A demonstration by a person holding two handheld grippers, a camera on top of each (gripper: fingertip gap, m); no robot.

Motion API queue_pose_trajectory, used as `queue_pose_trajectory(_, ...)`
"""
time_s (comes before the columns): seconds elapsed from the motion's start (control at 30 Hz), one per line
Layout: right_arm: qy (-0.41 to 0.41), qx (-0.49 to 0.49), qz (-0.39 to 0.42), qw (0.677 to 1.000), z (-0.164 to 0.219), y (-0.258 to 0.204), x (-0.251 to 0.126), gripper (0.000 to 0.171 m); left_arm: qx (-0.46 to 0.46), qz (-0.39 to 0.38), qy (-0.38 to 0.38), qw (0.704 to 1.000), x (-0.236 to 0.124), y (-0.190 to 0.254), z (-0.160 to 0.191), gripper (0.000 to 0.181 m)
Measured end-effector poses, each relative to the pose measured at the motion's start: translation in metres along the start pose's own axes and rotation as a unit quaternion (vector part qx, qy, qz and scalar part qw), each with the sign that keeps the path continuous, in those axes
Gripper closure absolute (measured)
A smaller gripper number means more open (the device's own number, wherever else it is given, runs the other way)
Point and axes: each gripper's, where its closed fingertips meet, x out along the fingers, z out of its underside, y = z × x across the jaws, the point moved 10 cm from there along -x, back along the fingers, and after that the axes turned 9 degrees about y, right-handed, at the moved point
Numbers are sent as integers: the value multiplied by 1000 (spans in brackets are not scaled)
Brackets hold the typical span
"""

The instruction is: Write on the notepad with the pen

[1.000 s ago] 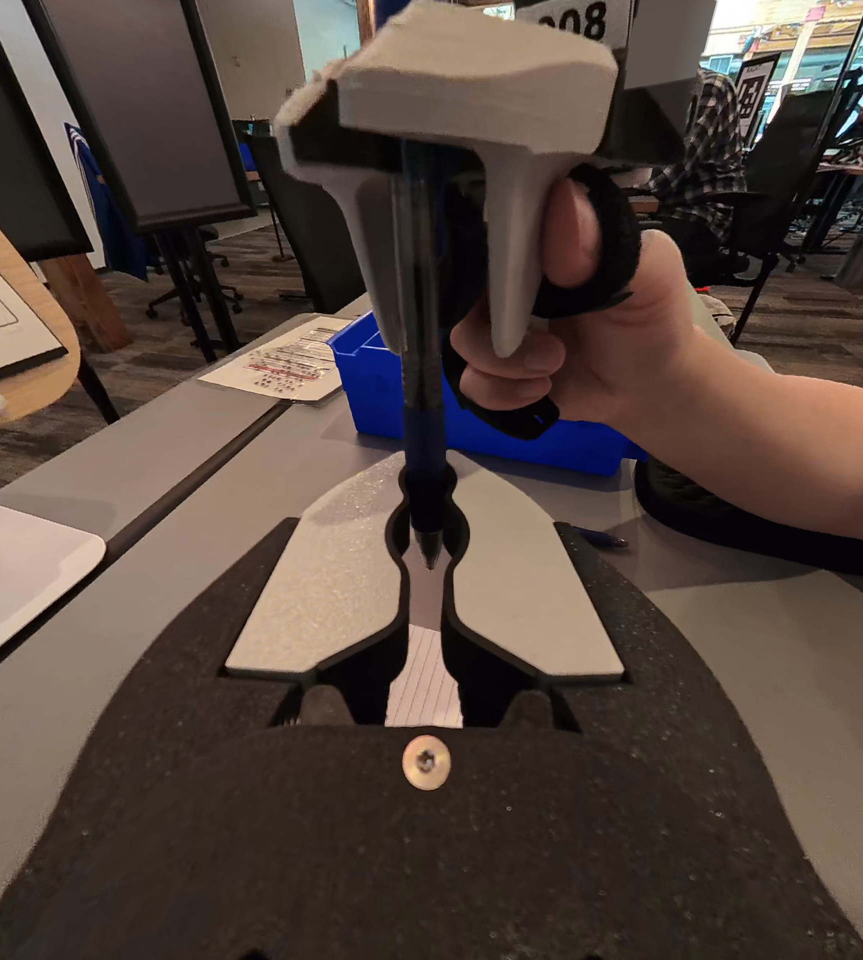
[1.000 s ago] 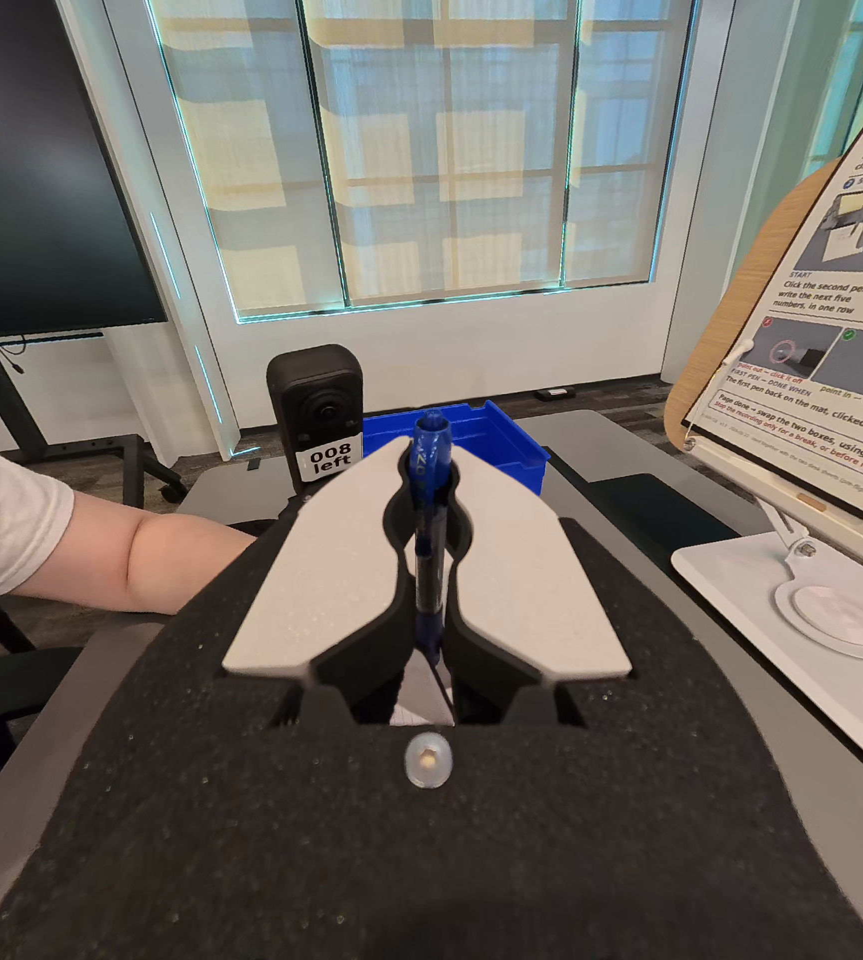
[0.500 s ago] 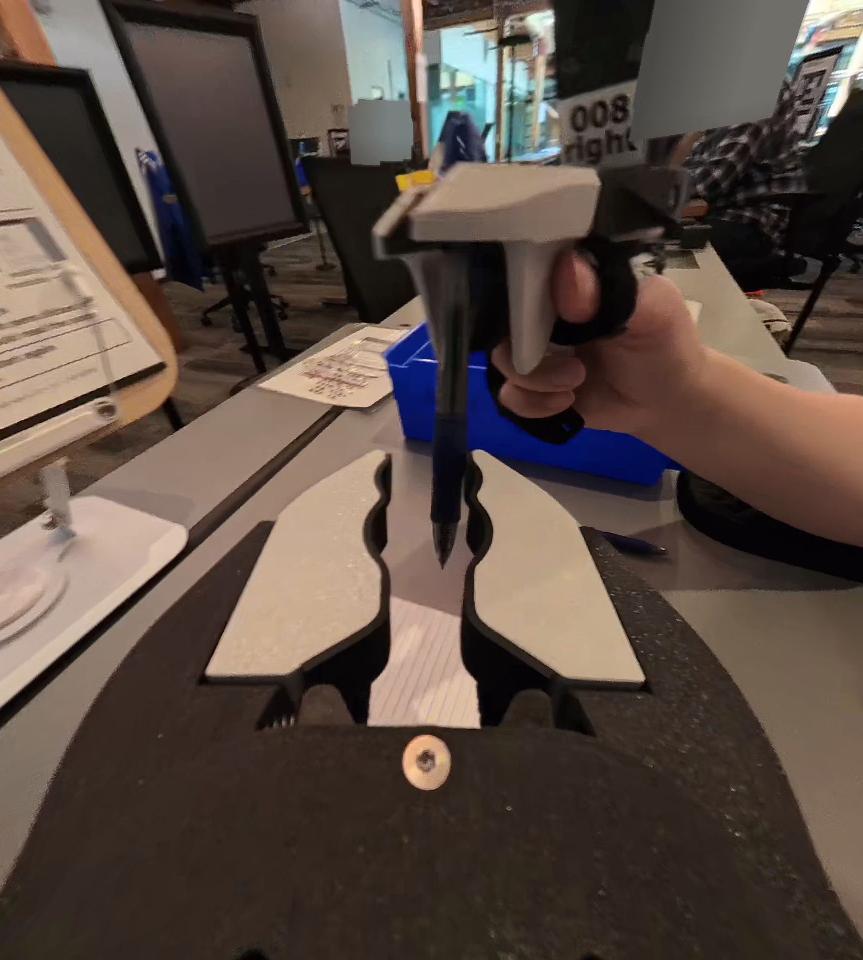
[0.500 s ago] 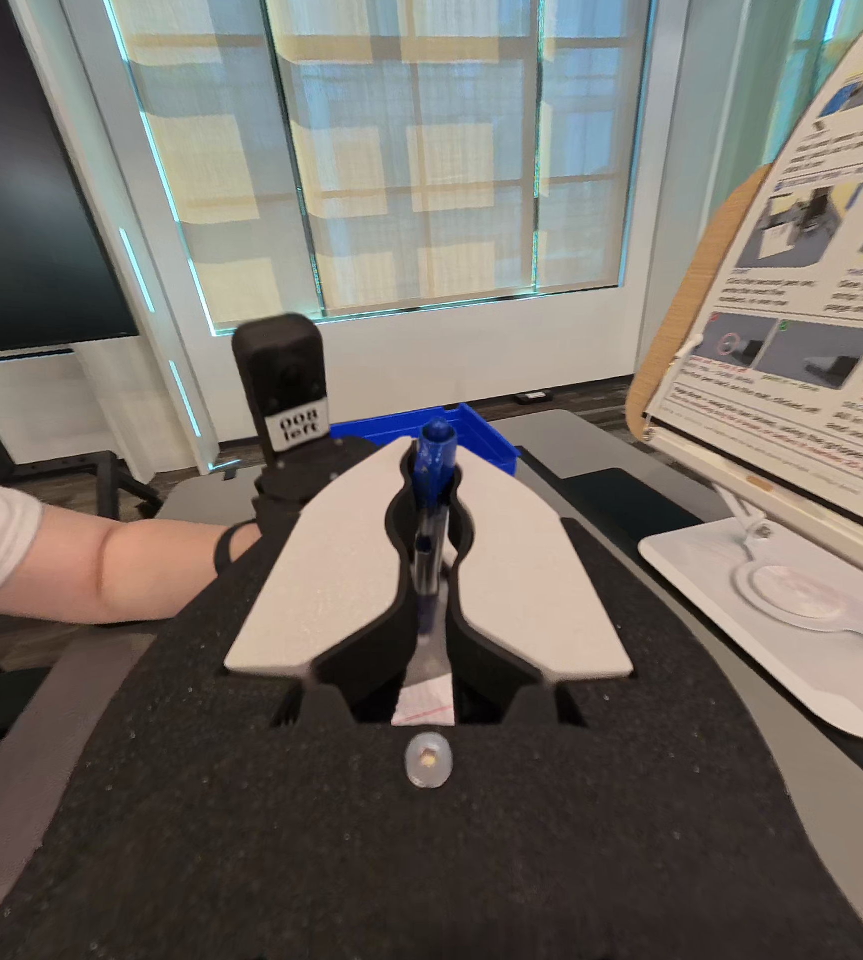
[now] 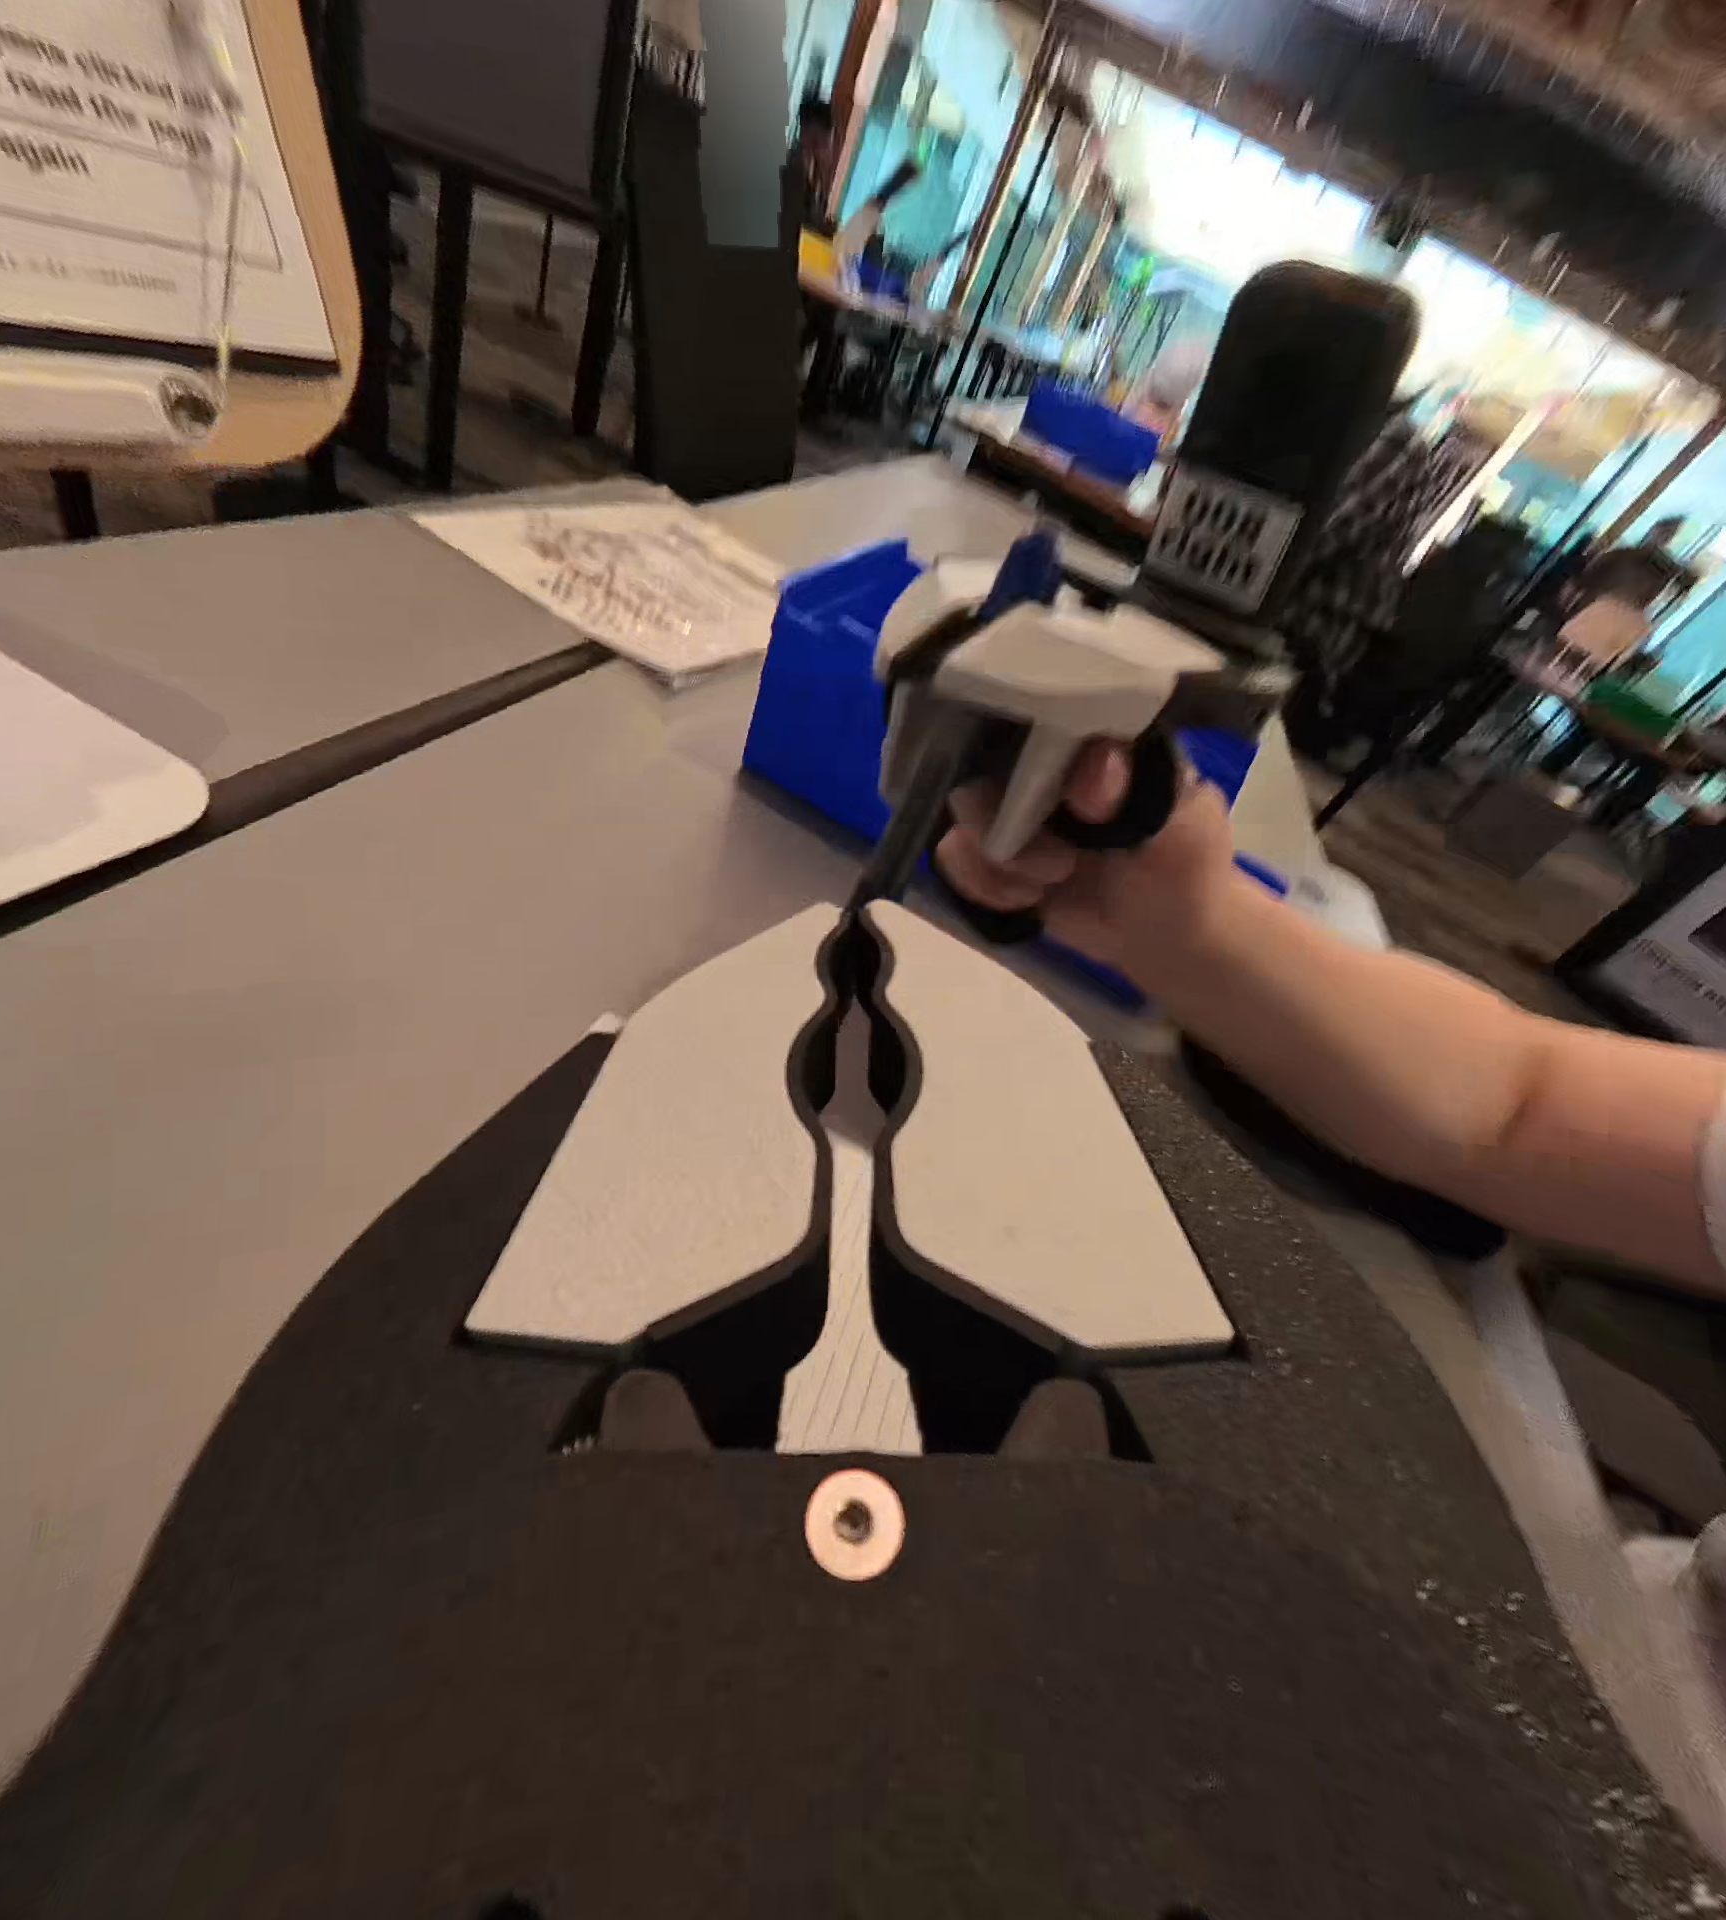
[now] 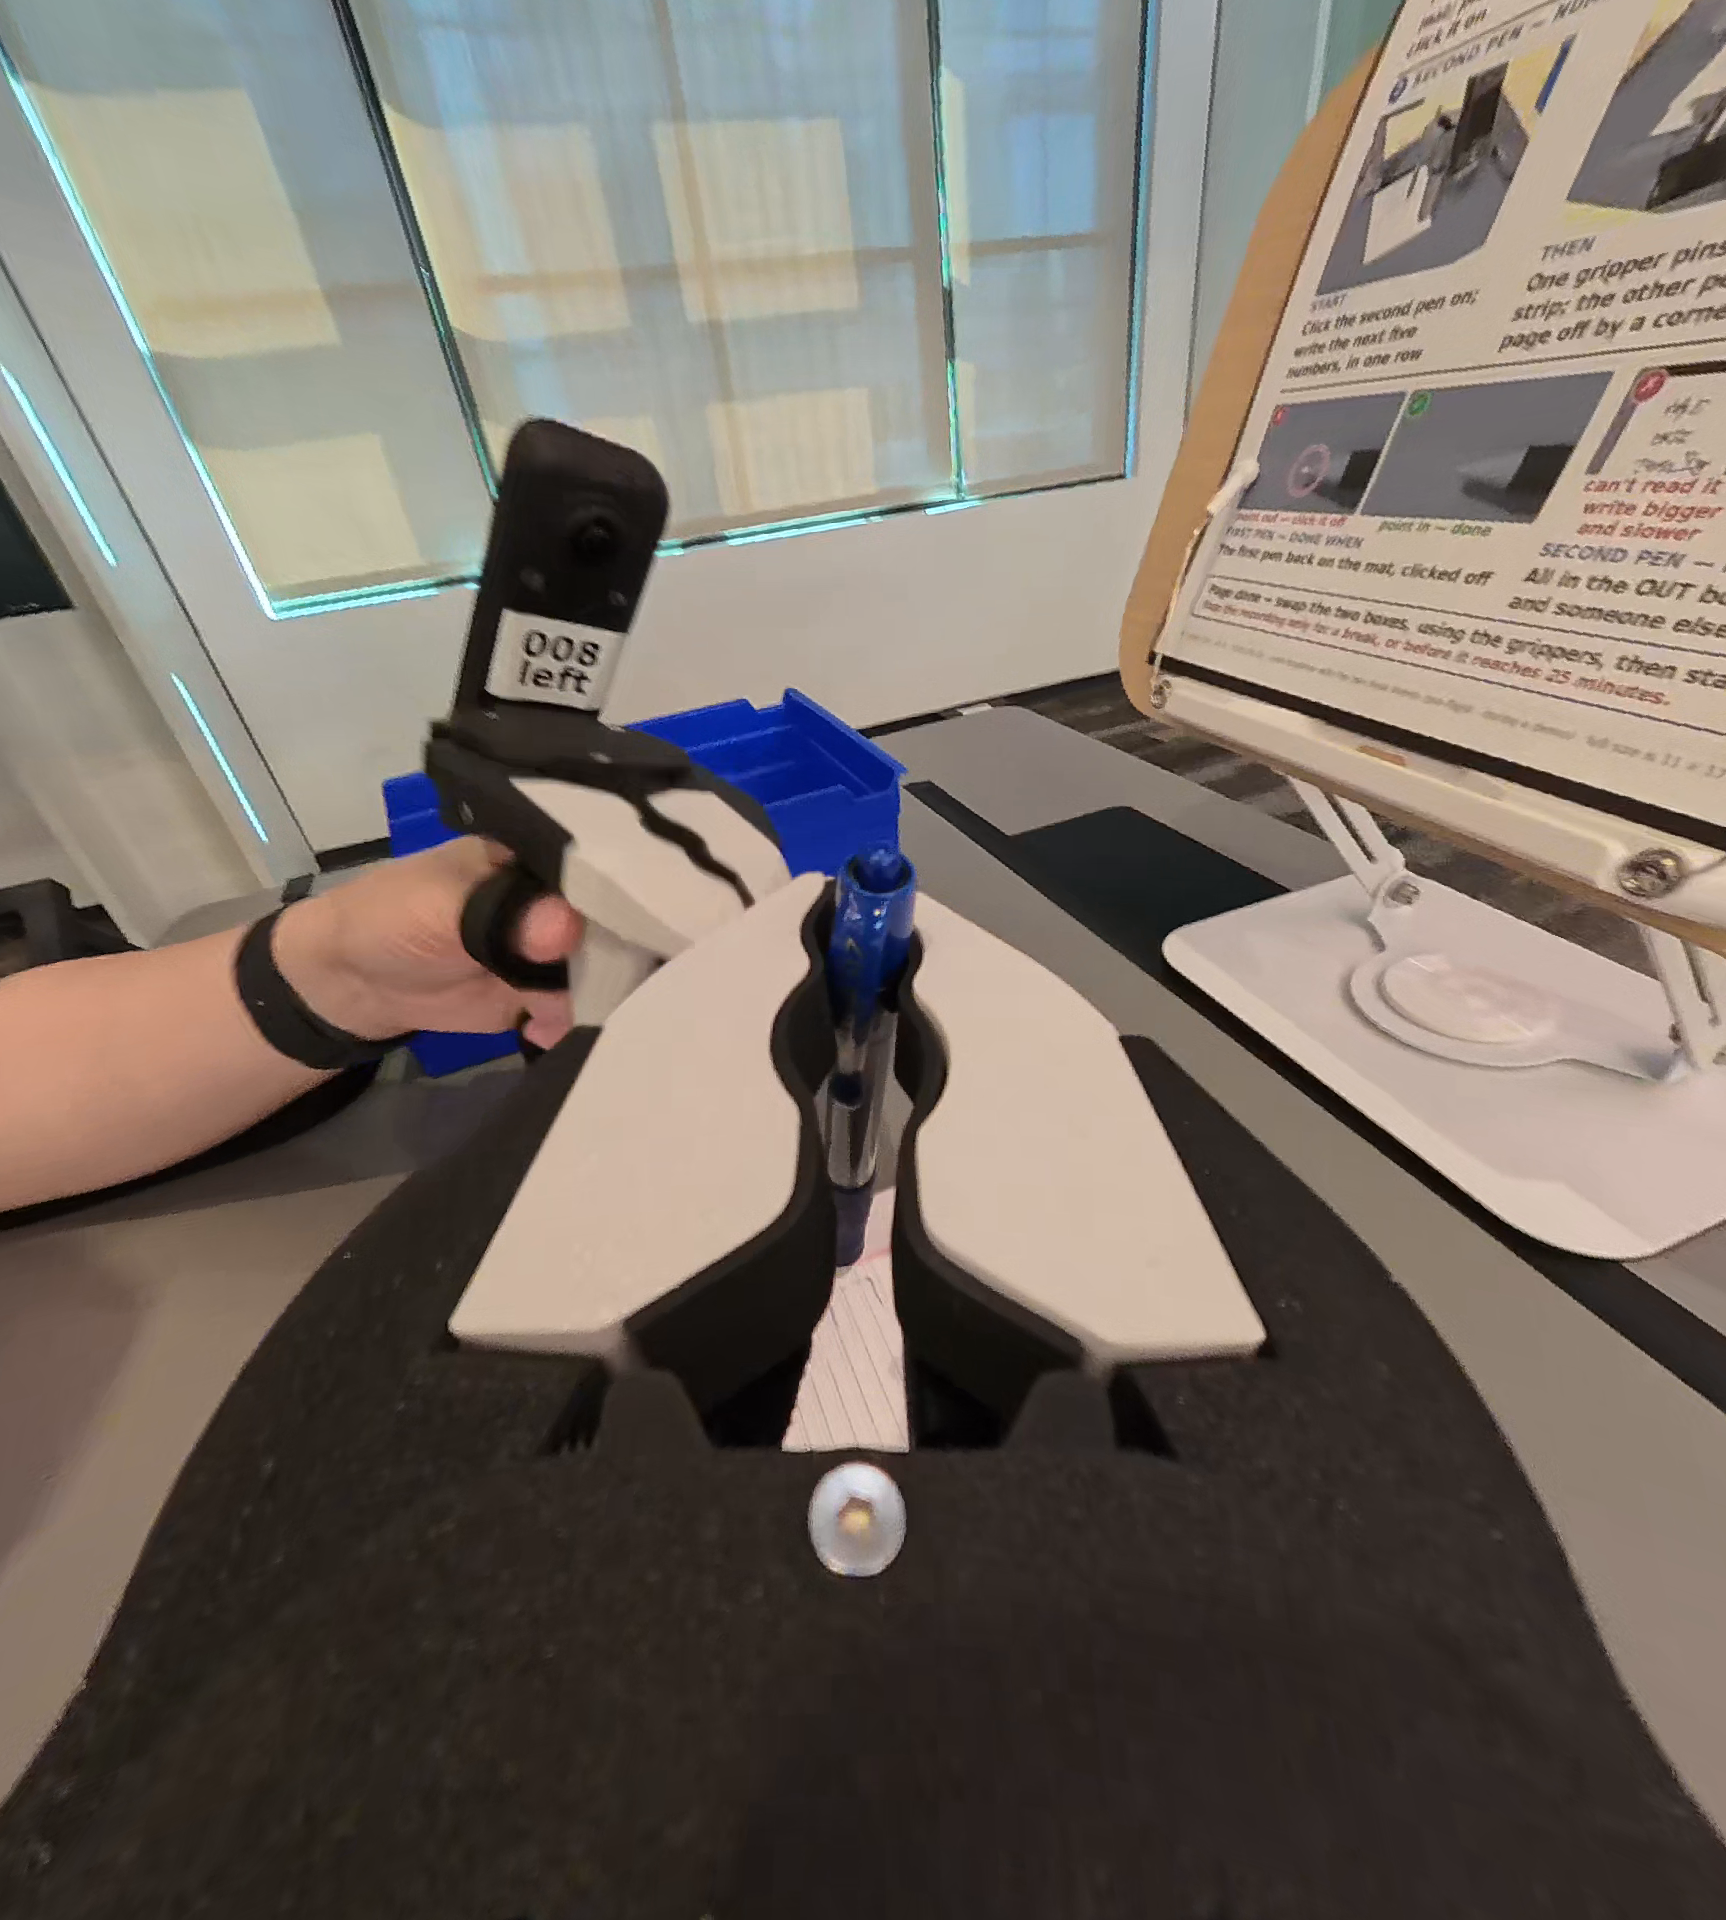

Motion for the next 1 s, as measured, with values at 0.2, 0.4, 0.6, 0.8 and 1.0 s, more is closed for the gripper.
queue_pose_trajectory(0.2, 15, -4, -43, 999, -12, -9, 0, 165, 121, 12, -57, 991, 19, 15, 16, 162)
queue_pose_trajectory(0.4, 22, -7, -72, 997, -16, -20, 5, 165, 175, 14, -77, 981, 28, 24, 28, 171)
queue_pose_trajectory(0.6, 32, 30, -92, 995, -10, -19, 9, 166, 155, 30, -83, 984, 32, 25, 33, 168)
queue_pose_trajectory(0.8, 23, 31, -132, 990, -13, -27, 13, 166, 171, 47, -98, 979, 40, 31, 45, 174)
queue_pose_trajectory(1.0, 27, 26, -145, 989, -18, -30, 13, 165, 162, 48, -79, 983, 40, 32, 43, 175)
